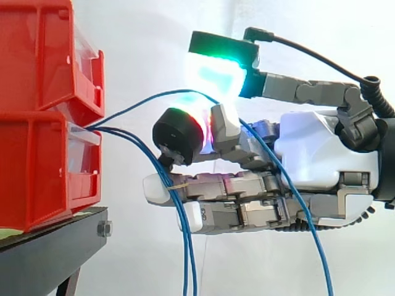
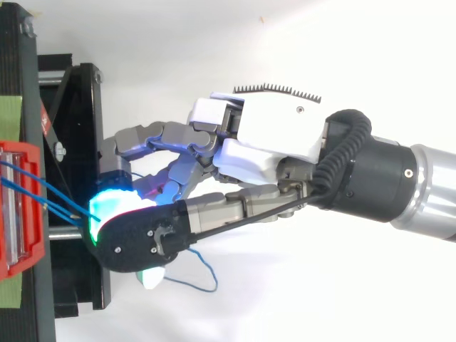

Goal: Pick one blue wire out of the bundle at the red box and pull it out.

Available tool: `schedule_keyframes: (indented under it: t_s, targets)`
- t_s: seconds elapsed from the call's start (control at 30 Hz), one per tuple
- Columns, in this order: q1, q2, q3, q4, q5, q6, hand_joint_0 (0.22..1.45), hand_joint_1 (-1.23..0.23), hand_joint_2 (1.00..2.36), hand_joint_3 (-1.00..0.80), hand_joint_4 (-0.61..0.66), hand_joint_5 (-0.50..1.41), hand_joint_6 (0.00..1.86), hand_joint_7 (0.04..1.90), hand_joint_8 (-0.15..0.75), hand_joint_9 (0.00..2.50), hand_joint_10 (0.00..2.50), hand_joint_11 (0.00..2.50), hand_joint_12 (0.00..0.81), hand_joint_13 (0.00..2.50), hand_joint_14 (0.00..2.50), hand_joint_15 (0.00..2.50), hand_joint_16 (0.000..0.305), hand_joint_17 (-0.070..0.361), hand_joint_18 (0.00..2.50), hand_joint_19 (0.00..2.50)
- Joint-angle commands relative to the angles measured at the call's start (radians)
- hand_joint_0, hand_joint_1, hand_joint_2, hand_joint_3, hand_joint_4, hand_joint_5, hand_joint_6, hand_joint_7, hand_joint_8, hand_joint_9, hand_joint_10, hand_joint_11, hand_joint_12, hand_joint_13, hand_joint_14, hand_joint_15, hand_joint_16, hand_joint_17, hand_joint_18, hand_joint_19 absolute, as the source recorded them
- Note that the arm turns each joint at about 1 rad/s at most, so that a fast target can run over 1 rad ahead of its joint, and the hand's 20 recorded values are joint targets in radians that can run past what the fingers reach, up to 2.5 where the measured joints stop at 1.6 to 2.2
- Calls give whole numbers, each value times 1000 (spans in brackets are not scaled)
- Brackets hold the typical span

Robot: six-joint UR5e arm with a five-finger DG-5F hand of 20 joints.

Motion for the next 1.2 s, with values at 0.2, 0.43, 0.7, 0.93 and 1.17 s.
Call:
schedule_keyframes:
  t_s: [0.2,0.43,0.7,0.93,1.17]
  targets:
    - [0,0,0,0,0,0,532,-407,1013,-325,215,-17,548,1492,251,1198,23,565,316,655,16,395,55,123,490,524]
    - [0,0,-2,0,0,0,482,-312,1000,-500,218,-16,514,1515,270,1186,20,549,329,666,15,387,59,133,521,514]
    - [0,0,-2,-2,0,0,414,-465,1000,-500,224,-31,575,1406,298,1199,19,552,351,687,14,385,66,148,577,493]
    - [0,0,-3,-2,0,0,359,-598,1000,-500,231,-43,632,1299,313,1190,21,568,375,698,13,378,70,159,611,468]
    - [0,0,-5,-2,0,0,464,-732,1000,-500,180,-68,718,1239,274,1140,21,606,337,625,16,376,59,132,513,502]
